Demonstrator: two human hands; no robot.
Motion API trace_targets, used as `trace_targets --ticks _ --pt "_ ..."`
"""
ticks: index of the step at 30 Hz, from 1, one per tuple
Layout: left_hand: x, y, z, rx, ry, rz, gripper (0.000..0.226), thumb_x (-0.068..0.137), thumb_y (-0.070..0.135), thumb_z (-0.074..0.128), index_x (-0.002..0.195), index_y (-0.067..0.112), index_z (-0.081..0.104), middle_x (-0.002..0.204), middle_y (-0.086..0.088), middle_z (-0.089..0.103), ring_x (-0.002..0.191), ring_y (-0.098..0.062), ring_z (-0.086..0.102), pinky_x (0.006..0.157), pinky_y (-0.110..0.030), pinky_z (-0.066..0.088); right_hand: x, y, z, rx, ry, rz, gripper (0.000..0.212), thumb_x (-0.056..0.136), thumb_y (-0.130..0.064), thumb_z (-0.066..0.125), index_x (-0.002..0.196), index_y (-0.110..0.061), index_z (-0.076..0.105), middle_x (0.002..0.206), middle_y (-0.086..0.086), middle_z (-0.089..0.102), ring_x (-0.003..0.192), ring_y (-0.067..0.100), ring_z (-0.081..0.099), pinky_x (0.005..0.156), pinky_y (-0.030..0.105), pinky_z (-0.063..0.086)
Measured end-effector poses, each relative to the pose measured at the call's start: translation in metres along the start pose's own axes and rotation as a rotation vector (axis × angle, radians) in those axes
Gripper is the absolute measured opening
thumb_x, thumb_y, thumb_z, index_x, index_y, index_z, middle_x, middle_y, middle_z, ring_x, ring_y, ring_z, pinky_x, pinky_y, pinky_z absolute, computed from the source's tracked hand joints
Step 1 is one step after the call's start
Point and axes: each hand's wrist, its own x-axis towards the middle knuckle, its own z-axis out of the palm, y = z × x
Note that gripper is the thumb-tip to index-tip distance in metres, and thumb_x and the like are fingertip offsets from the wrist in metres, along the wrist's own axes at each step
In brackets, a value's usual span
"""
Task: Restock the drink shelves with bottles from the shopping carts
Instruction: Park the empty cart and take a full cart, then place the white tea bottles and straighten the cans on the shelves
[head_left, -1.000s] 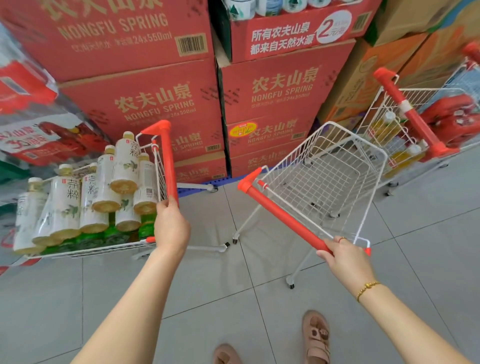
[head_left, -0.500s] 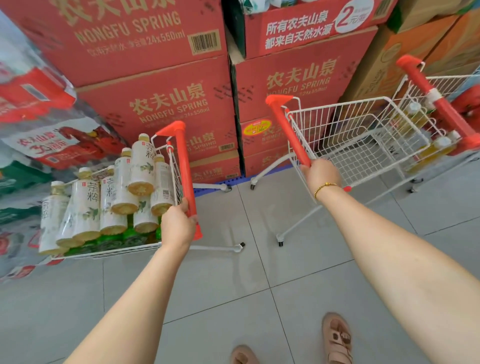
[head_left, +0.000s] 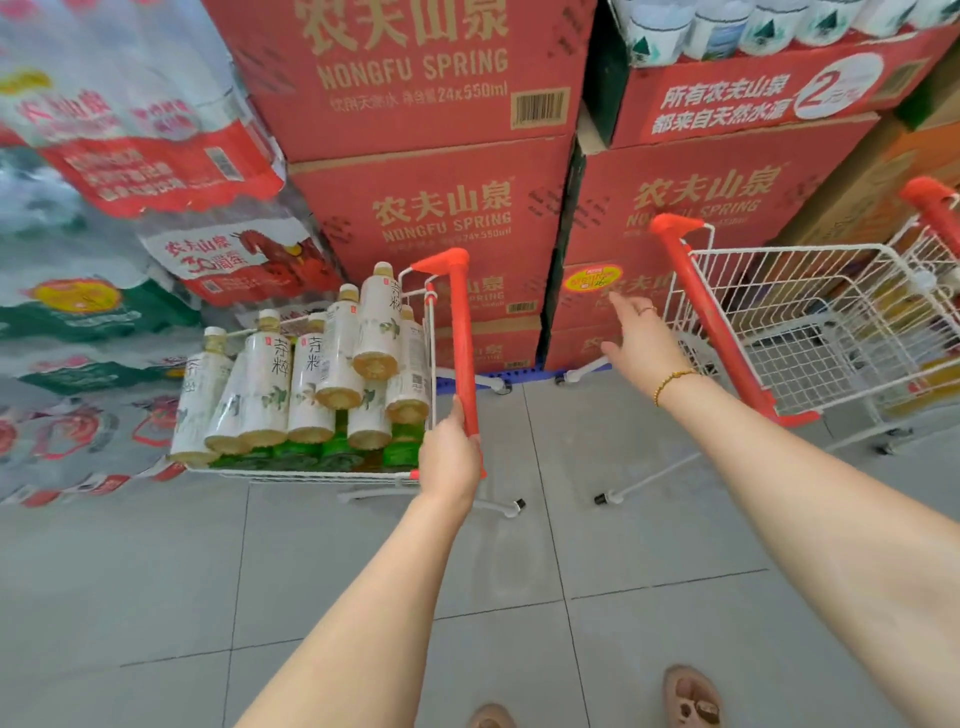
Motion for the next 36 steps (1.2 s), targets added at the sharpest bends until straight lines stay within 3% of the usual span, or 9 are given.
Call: trace_targets --ticks 3,5,9,14,17,19,26,32,36 --pt "-0.001 -0.001 -0.005 -0.007 -0.032 -0.092 0.025 0.09 0.012 0.055 0.113 0.006 0.061 0.102 -0.013 0.068 0.09 -0.029 0.066 0.072 -0.033 0.052 0.009 -0.054 -0.001 -0.062 -0.154 -0.341 0.072 0.089 -0.013 0.058 0.148 -0.027 0.02 0.153 0.002 0.02 0.129 0.026 0.041 0.103 0.037 0.039" --pt "-0.002 -0.004 -0.008 0.027 -0.07 -0.136 0.023 0.088 0.013 0.055 0.108 0.004 0.063 0.103 -0.015 0.068 0.095 -0.032 0.065 0.077 -0.036 0.052 0.021 -0.075 0.0 -0.188 -0.255 -0.524 0.075 0.089 -0.013 0.058 0.148 -0.034 0.016 0.156 -0.002 0.013 0.141 0.02 0.023 0.109 0.037 0.033" --pt "-0.017 -0.011 -0.007 0.055 -0.146 -0.231 0.022 0.088 0.003 0.048 0.105 0.005 0.061 0.088 -0.01 0.065 0.078 -0.032 0.066 0.065 -0.036 0.055 0.05 -0.094 0.009 -0.327 -0.456 -0.714 0.07 0.092 -0.021 0.057 0.147 -0.039 0.017 0.158 0.001 0.0 0.146 0.023 -0.002 0.116 0.041 0.022" --pt "-0.052 -0.029 0.003 0.014 -0.118 -0.353 0.037 0.084 -0.002 0.045 0.115 0.012 0.06 0.099 -0.008 0.063 0.091 -0.028 0.063 0.071 -0.028 0.046 0.073 -0.096 0.043 -0.614 -0.604 -1.08 0.04 0.097 -0.029 0.045 0.138 -0.028 0.044 0.154 0.005 0.023 0.144 0.027 0.012 0.116 0.039 0.019" --pt "-0.076 -0.039 0.009 -0.009 -0.081 -0.421 0.04 0.081 -0.006 0.043 0.112 0.012 0.061 0.096 -0.008 0.059 0.091 -0.025 0.059 0.069 -0.022 0.04 0.068 -0.1 0.047 -0.687 -0.642 -1.297 0.024 0.098 -0.031 0.043 0.117 -0.021 0.053 0.115 0.001 0.059 0.107 0.022 0.053 0.08 0.029 0.042" --pt "-0.09 -0.043 0.011 -0.013 -0.044 -0.442 0.029 0.085 0.0 0.048 0.108 0.012 0.061 0.102 -0.01 0.063 0.095 -0.026 0.06 0.072 -0.024 0.041 0.057 -0.098 0.047 -0.708 -0.618 -1.403 0.021 0.098 -0.035 0.04 0.111 -0.022 0.051 0.091 -0.004 0.057 0.08 0.016 0.052 0.061 0.026 0.033" --pt "-0.122 -0.042 0.041 -0.006 0.092 -0.519 0.034 0.098 0.033 0.044 0.108 0.006 0.06 0.109 -0.015 0.06 0.099 -0.03 0.058 0.083 -0.036 0.044 0.031 -0.078 0.054 -0.692 -0.517 -1.476 0.031 0.098 -0.042 0.035 0.124 -0.034 0.05 0.109 -0.013 0.06 0.09 0.01 0.061 0.057 0.025 0.039" --pt "-0.148 -0.049 0.07 -0.087 0.16 -0.616 0.034 0.099 0.034 0.041 0.119 0.011 0.055 0.118 -0.012 0.054 0.104 -0.029 0.056 0.088 -0.036 0.044 0.012 -0.082 0.063 -0.583 -0.463 -1.56 0.019 0.072 -0.034 0.076 0.089 -0.03 0.068 0.065 -0.013 0.06 0.047 0.009 0.055 0.038 0.013 0.005" --pt "-0.182 -0.07 0.077 -0.117 0.221 -0.696 0.04 0.1 0.034 0.038 0.133 0.014 0.047 0.126 -0.007 0.05 0.112 -0.025 0.054 0.093 -0.03 0.039 -0.021 -0.098 0.077 -0.55 -0.465 -1.673 0.017 0.068 -0.038 0.078 0.078 -0.031 0.066 0.058 -0.013 0.057 0.044 0.007 0.055 0.036 0.014 0.01"
